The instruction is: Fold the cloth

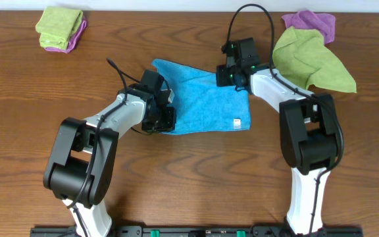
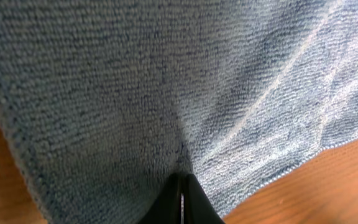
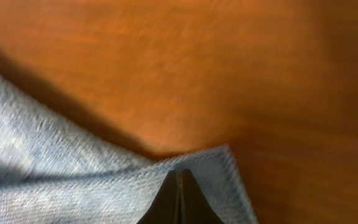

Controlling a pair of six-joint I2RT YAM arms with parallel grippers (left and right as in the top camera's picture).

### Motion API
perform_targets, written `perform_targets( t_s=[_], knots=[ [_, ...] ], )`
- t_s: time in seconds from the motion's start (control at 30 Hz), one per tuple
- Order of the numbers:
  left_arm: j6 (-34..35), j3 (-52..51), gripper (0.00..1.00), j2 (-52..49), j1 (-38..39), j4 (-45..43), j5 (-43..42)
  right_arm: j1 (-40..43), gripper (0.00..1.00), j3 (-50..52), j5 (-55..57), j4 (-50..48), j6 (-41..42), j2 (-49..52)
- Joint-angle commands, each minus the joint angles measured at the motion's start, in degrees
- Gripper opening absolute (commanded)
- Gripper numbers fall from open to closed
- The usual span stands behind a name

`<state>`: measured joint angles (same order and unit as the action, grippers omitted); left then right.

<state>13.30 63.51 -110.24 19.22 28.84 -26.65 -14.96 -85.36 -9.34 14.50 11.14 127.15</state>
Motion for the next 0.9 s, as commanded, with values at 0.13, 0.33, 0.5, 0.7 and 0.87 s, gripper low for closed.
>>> perform_targets(
  t_s=[0.13,0.33,0.5,0.7,0.87],
  knots=[
    [0.00,-4.24,0.06,-2.25,0.04,2.73,3.85,2.95,0.01,-4.37,3.54,0.52,0.85,7.10],
    [-0.04,-4.28,0.06,-2.25,0.04,5.84,5.62,3.06,0.01,-7.21,3.58,0.22,0.96,9.55],
    [-1.11,-4.28,0.06,-2.25,0.04,9.86,6.32,3.69,0.01,-7.78,5.57,-1.05,1.70,10.01],
    [-1.14,-4.59,0.06,-2.25,0.04,14.49,9.33,5.22,0.01,-7.80,6.12,-1.27,1.73,10.01],
    [-1.33,-4.61,0.06,-2.25,0.04,15.61,9.27,5.77,0.01,-7.80,6.12,-1.25,1.73,10.01]
  ],
)
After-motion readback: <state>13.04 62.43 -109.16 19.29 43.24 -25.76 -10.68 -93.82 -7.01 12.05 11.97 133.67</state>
